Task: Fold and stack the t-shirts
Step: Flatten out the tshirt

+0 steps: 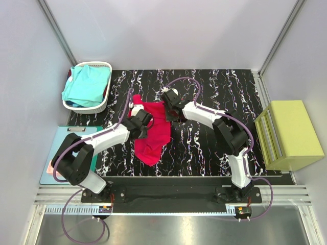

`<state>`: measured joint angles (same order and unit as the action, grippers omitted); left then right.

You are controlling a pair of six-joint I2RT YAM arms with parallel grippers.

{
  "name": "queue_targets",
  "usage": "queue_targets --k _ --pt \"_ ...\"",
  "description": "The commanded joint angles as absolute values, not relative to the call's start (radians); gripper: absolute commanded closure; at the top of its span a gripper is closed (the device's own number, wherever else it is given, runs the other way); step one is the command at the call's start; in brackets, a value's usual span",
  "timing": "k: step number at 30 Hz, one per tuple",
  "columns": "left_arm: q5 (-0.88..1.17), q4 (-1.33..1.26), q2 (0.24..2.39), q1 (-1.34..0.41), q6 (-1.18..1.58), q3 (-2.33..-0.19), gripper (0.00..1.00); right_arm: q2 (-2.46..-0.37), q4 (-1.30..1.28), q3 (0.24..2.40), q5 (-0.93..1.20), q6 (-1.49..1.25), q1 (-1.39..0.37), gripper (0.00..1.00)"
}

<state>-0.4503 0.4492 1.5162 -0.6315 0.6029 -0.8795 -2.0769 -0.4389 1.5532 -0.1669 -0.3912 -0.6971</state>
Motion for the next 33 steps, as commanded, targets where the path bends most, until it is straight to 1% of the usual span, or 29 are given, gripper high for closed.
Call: queue_targets --k 1,2,3,5,7,11,12,13,18,20,25,33 --pt "-0.443 0.400 1.520 -0.629 0.604 -0.939 0.44 -2.029 -0.439 1.549 -0.183 -0.374 -0.693 1.00" --pt "-0.443 0.396 1.522 -0.629 0.595 -0.942 0.38 -2.029 -0.437 1.548 -0.181 -0.373 -0.693 1.00" --pt "-0.445 0.390 1.525 -0.629 0.592 -0.952 0.36 -2.029 -0.437 1.548 -0.181 -0.373 -0.693 1.00" --pt "-0.452 0.387 1.535 -0.627 0.581 -0.965 0.33 -2.031 -0.437 1.543 -0.181 -0.376 -0.693 1.00" --pt "-0.451 0.382 1.560 -0.626 0.574 -0.988 0.32 -2.029 -0.434 1.543 -0.179 -0.376 -0.692 1.00" --pt "-0.440 0.376 1.611 -0.614 0.574 -1.015 0.40 -2.025 -0.434 1.539 -0.181 -0.377 -0.692 1.00" --pt "-0.439 0.371 1.623 -0.612 0.577 -1.022 0.47 -2.022 -0.436 1.537 -0.183 -0.376 -0.693 1.00" --pt "-0.437 0.368 1.629 -0.608 0.583 -1.022 0.49 -2.023 -0.434 1.536 -0.184 -0.374 -0.693 1.00" --pt "-0.451 0.376 1.655 -0.601 0.626 -1.040 0.56 -2.020 -0.433 1.528 -0.187 -0.376 -0.693 1.00" --pt "-0.466 0.380 1.655 -0.600 0.641 -1.039 0.61 -2.022 -0.434 1.528 -0.187 -0.374 -0.693 1.00" --pt "-0.476 0.393 1.660 -0.586 0.644 -1.025 0.66 -2.022 -0.431 1.526 -0.187 -0.374 -0.693 1.00" --pt "-0.460 0.413 1.669 -0.566 0.664 -0.994 0.70 -2.023 -0.431 1.529 -0.192 -0.376 -0.693 1.00"
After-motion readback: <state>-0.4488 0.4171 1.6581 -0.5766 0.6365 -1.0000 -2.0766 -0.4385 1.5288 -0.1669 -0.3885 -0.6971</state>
